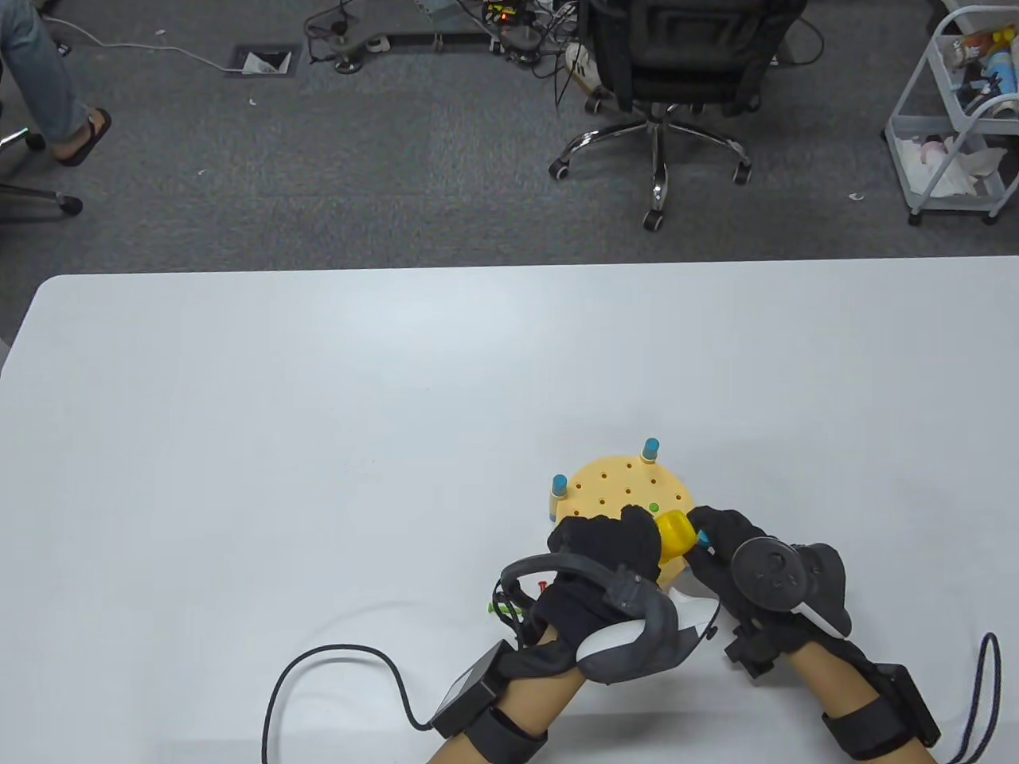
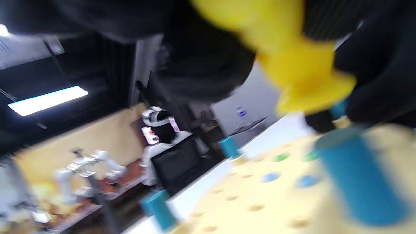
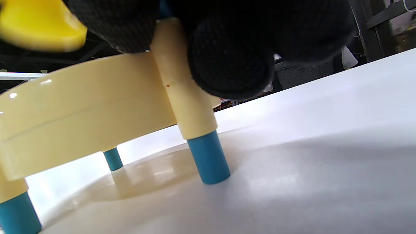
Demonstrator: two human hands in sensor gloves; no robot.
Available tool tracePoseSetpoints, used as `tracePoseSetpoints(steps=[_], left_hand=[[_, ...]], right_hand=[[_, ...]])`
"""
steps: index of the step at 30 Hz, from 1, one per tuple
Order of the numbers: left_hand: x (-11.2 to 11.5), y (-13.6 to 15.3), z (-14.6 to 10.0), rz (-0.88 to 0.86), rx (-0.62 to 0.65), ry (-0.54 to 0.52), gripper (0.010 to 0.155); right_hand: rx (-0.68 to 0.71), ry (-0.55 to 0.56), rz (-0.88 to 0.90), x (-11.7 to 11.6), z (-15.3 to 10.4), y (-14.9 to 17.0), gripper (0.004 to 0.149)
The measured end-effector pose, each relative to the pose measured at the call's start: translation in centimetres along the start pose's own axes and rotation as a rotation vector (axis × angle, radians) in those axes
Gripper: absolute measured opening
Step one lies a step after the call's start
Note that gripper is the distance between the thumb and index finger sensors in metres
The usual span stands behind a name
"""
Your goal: Hammer toy nails into tap bench
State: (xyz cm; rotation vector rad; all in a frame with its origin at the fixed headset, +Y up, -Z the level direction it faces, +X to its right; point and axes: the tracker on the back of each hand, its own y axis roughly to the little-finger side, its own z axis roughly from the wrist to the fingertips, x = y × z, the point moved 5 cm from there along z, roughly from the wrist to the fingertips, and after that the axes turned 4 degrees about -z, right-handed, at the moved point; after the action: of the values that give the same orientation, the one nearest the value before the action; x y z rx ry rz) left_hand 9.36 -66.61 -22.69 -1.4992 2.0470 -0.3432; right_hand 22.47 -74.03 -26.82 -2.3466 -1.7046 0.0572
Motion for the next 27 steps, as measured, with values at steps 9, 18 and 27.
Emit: tracePoseSetpoints(steps=[9, 18, 27], left_hand=[[-0.3, -0.5, 0.8, 0.136, -0.008, 0.064, 0.065], [-0.8, 11.4, -4.9, -0.532, -0.413, -0.232, 0.066], [13.6, 20.3, -9.4, -0.999, -0.783, 0.004, 0.067]], right_hand=[[-0.004, 0.005, -0.013, 0.0, 0.0, -0.2, 0.055], [0.001, 0.002, 0.0, -0.1, 0.0, 0.0, 0.055], [-0.041, -0.044, 0.204, -0.3, 0.0, 2.0, 0.066]])
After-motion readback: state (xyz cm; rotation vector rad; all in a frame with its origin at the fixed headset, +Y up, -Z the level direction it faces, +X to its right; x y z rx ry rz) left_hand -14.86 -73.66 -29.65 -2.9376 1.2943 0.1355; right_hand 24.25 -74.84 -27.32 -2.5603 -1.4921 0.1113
